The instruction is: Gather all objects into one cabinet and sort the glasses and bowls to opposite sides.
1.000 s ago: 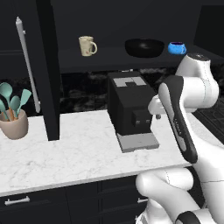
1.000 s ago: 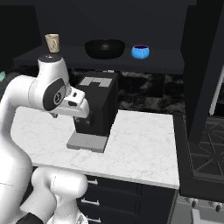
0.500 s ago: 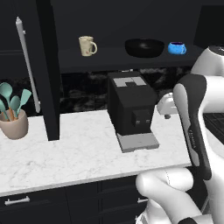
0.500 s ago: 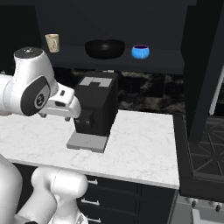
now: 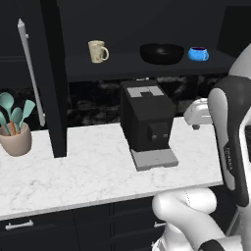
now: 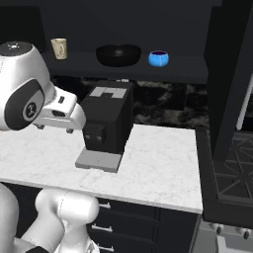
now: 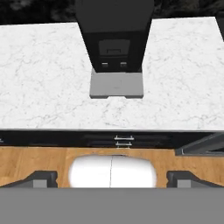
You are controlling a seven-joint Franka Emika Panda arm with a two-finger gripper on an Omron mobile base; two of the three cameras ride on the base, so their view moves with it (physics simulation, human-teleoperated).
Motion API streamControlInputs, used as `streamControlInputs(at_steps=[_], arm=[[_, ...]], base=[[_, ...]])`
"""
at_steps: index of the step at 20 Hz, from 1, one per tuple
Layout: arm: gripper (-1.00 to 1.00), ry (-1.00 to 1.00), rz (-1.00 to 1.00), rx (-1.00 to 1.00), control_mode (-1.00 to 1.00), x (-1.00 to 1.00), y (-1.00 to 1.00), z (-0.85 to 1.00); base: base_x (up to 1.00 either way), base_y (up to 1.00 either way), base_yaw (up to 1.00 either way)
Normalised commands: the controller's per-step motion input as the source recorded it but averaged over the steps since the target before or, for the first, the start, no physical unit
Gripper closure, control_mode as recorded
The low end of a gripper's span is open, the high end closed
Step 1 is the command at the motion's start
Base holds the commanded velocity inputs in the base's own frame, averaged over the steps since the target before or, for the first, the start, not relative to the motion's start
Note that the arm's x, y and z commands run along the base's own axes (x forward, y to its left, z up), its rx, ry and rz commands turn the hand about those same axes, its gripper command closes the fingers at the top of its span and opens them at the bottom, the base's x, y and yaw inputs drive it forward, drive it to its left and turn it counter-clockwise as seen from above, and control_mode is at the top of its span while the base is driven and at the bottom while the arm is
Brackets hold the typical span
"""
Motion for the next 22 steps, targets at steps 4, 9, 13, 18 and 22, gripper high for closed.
streamControlInputs(at_steps=[4,9,13,18,22], arm=[[-1.00,-0.11,0.00,0.00,-1.00,-0.56,0.00,0.00],[-1.00,-0.02,0.00,0.00,-1.00,-0.15,0.00,0.00],[-1.00,0.03,0.00,0.00,1.00,0.00,0.00,0.00],[-1.00,0.00,0.00,0.00,1.00,0.00,0.00,0.00],[-1.00,0.00,0.00,0.00,1.00,0.00,0.00,0.00]], base=[[0.00,0.00,0.00],[0.00,0.00,0.00],[0.00,0.00,0.00],[-0.65,0.00,0.08],[-0.93,0.01,0.23]])
